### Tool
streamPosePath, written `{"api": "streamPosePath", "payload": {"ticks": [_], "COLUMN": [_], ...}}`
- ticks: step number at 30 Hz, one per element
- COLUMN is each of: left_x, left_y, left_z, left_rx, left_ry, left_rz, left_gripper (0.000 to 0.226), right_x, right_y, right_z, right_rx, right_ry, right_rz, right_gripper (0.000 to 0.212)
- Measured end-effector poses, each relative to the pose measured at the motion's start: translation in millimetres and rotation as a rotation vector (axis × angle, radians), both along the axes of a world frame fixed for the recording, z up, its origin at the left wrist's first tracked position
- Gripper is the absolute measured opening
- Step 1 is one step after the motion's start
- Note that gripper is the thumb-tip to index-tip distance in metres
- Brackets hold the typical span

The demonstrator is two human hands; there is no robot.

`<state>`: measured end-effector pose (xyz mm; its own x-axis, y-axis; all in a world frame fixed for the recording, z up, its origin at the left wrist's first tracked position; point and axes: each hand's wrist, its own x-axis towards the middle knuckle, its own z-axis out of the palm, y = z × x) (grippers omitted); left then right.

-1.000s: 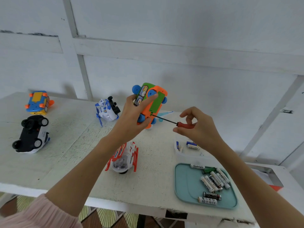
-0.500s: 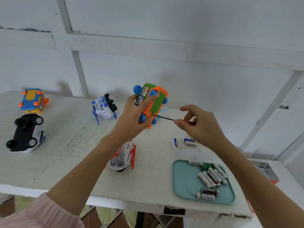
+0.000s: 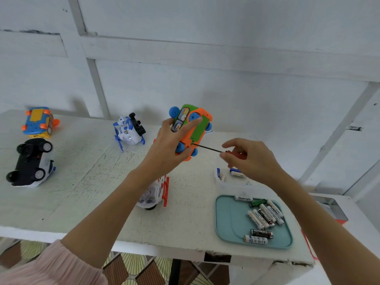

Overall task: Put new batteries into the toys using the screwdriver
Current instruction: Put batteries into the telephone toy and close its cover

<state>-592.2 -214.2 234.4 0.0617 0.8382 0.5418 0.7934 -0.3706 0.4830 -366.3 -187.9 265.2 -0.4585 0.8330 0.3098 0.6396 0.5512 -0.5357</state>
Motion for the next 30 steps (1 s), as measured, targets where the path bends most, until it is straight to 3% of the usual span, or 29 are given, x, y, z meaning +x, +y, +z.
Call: {"api": "streamPosePath", "payload": {"ticks": [4, 7, 12, 18, 23, 26, 30], "left_x": [0.2, -0.6, 0.3, -1.2, -0.6, 0.2, 1.9], "left_y": [0.6, 1.2, -0.3, 0.3, 0.8, -0.6, -1.0], "left_z": [-2.1, -1.8, 0.1, 0.5, 1.2, 1.5, 0.9], "left_rx": [-0.008, -0.008, -0.014, -0.021, -0.023, -0.014, -0.012], "left_ry": [-0.001, 0.005, 0.000, 0.003, 0.002, 0.009, 0.017], "left_rz": [-0.004, 0.003, 0.002, 0.004, 0.003, 0.002, 0.001], "left_gripper": [0.063, 0.061, 0.060, 0.063, 0.065, 0.065, 0.064], "right_x": [0.8, 1.5, 1.9, 3.0, 3.9, 4.8, 5.6], "right_y": [-0.4, -0.1, -1.0, -0.6, -1.7, 0.2, 0.3], "right_z": [1.3, 3.8, 3.3, 4.1, 5.5, 5.0, 5.1], "right_rx": [0.024, 0.026, 0.045, 0.081, 0.083, 0.105, 0.117], "right_ry": [0.057, 0.133, 0.023, 0.020, 0.086, 0.000, -0.054], "right_rz": [0.015, 0.036, -0.011, 0.001, 0.030, 0.012, -0.015], "right_gripper": [0.012, 0.029, 0.044, 0.019, 0.037, 0.046, 0.033]}}
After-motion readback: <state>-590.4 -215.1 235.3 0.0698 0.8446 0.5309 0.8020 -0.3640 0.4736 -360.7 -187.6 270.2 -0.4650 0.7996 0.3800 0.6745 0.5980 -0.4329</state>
